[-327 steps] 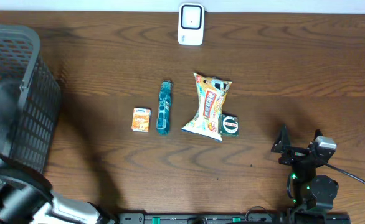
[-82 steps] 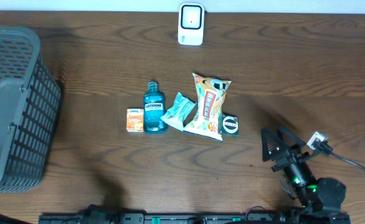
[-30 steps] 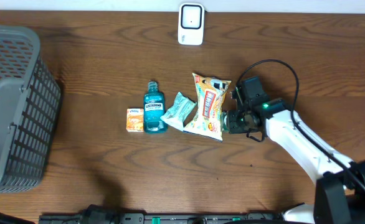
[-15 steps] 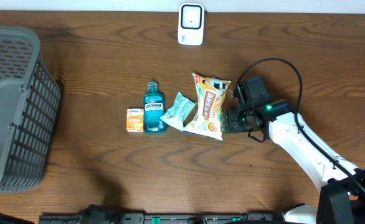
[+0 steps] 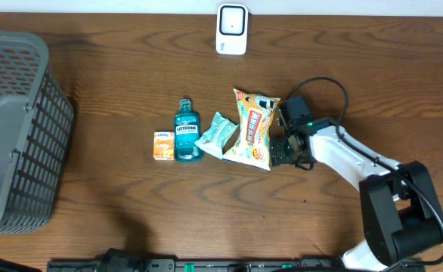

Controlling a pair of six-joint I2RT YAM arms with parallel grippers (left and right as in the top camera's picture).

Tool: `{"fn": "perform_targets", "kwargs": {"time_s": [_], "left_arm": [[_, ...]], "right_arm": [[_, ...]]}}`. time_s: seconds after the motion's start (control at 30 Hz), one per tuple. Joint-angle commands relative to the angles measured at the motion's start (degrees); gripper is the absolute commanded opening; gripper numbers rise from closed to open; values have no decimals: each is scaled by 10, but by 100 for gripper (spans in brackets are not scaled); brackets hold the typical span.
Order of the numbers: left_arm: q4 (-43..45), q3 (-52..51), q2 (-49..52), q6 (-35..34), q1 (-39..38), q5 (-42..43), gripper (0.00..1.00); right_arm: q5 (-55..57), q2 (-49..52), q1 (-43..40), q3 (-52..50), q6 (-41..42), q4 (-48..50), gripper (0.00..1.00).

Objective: Scan the item barcode
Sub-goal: 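Lower the right gripper over the tin and close on it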

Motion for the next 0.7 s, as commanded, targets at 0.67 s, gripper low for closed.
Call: {"fn": "perform_targets", "kwargs": {"time_s": [0.67], "left_arm": [[3, 1, -4, 10, 3, -4, 98]], "right_arm": [[-10, 21, 0, 23, 11, -18, 63]]}}
